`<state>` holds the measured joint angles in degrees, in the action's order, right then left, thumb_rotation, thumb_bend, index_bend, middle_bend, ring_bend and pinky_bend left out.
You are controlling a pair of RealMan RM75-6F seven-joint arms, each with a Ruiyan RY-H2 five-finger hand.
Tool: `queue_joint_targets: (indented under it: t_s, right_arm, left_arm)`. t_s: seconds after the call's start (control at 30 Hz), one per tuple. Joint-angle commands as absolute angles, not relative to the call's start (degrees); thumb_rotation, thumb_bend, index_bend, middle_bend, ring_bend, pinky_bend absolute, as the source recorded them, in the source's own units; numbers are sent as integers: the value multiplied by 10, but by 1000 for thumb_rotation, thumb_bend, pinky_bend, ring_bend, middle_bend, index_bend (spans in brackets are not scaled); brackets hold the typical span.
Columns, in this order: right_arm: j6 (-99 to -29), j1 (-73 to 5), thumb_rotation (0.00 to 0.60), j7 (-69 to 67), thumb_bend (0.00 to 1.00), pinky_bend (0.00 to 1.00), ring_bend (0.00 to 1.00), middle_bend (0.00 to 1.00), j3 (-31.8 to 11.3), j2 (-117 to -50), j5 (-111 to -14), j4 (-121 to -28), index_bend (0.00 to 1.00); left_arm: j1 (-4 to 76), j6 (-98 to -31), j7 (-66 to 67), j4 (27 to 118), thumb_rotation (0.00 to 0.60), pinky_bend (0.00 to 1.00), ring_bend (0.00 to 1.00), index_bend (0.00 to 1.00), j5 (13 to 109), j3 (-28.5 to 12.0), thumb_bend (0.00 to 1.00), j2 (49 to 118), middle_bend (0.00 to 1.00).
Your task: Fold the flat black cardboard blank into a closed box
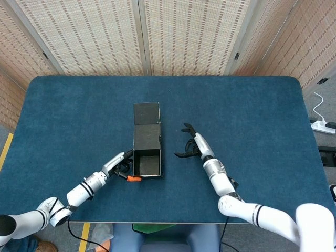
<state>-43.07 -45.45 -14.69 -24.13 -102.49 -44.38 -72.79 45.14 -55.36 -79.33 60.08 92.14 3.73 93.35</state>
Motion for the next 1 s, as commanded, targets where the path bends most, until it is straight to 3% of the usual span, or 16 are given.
queue_joint_targets:
  t_s: [0.03,0.27,0.47,0.73,1.0]
  right_arm:
    - [-408,-512,600,-134,0,1000,570,141,-283,-1081,-414,-665,0]
    - [-382,-569,600,-171,0,1000,602,175,-352,-1122,-387,-628,0]
    - [-361,-560,600,-195,0,1000,629,221,-371,-1085,-405,-713,0]
    - [-345,-509,600,-172,0,1000,663,299,-306,-994,-466,-869,0]
    - [-403,-526,600,-43,0,1000,669,310,-217,-974,-513,-884,17]
  left_arm:
    - [445,-568,-764,639,600,919,633,556,924,37,198,910,554]
    - [448,-560,-726,679,600,914,633,556,923,38,198,894,554]
    - [452,-526,-700,673,600,912,633,553,901,34,198,902,553]
    - [447,-486,-676,643,600,912,633,550,864,23,198,923,552]
    - [436,-457,-616,634,600,912,639,523,818,2,198,936,542]
